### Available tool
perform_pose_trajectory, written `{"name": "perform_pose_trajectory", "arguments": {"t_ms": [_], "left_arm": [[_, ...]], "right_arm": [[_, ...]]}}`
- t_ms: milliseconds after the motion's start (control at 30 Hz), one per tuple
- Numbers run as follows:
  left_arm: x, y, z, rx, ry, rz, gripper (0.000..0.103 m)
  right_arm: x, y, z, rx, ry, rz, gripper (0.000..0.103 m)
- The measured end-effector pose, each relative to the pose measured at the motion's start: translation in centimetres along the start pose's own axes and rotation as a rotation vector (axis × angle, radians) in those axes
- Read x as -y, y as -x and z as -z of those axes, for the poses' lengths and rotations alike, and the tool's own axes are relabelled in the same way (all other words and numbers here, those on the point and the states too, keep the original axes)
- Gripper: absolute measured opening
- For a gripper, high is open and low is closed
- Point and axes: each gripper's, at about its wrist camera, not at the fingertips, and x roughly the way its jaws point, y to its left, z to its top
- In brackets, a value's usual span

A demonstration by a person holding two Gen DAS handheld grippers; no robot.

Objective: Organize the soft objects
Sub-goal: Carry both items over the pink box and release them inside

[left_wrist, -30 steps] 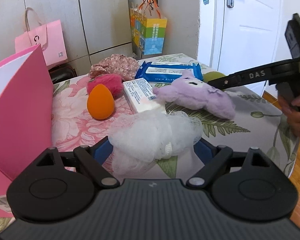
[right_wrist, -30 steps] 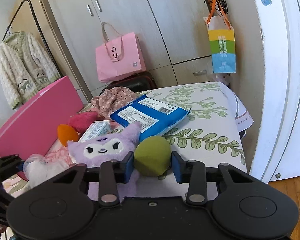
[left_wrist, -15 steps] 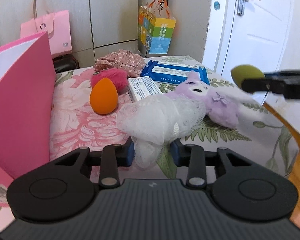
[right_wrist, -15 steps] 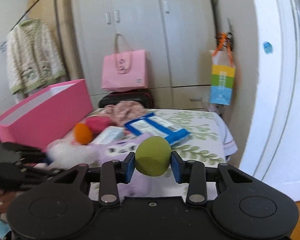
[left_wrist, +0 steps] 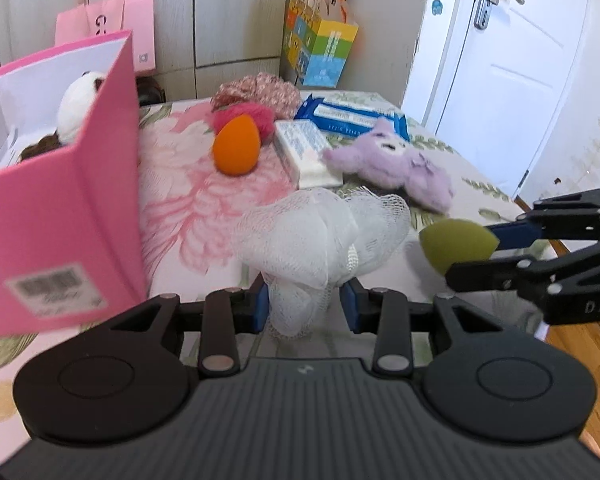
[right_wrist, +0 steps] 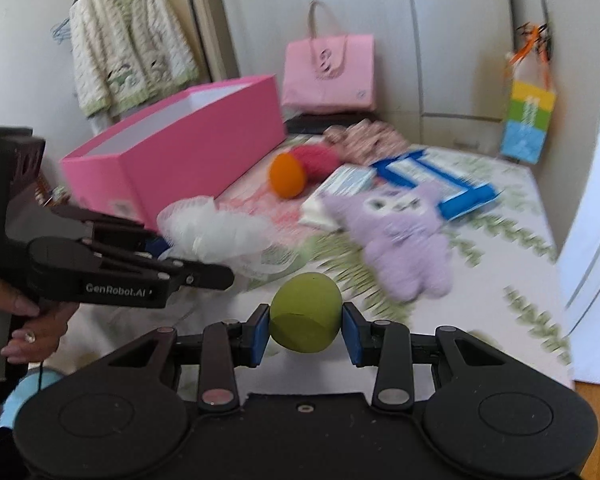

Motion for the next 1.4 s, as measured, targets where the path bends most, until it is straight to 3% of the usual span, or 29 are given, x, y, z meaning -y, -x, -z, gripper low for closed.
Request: {"name": "perform_pose_trajectory", "arguments": {"t_ms": [333, 467, 700, 900, 1133, 1233, 1400], "left_arm": [[-2.3, 4.3, 1.2, -0.134, 0.06, 0.051, 0.035], [-3.8, 6.8, 1.0, -0.152, 0.073, 0.063, 0.035], [-6.9, 12.0, -1.2, -0.076, 0.062, -0.001, 0.035], [-9.8, 14.0, -4.4, 0.018, 0.046, -0.056, 0.035], [-14.3, 11.9, -9.1, 0.052, 0.082, -0.122, 0.035], [-16.7, 9.3, -11.0, 0.019, 0.093, -0.173, 0.035], [-20.4, 4.6, -13.8, -0.069, 0.157, -0.175, 0.035]], "right_arm": [[-4.6, -0.6, -1.1, -0.155, 0.025, -0.139, 0.043], [-7.0, -0.6, -2.6, -0.183, 0.079, -0.185, 0.043], [-9.9, -0.2, -6.6, -0.147, 0.156, -0.249, 0.043], [-11.7, -0.2, -11.9, -0.033, 0.207, -0.266, 0.043], [-12.3, -4.6, -17.9, 0.041, 0.224, -0.294, 0.044], [-12.2, -8.0, -19.8, 0.028, 0.268, -0.277, 0.044], [-12.4, -13.0, -21.9, -0.029, 0.371, -0.238, 0.044]]}}
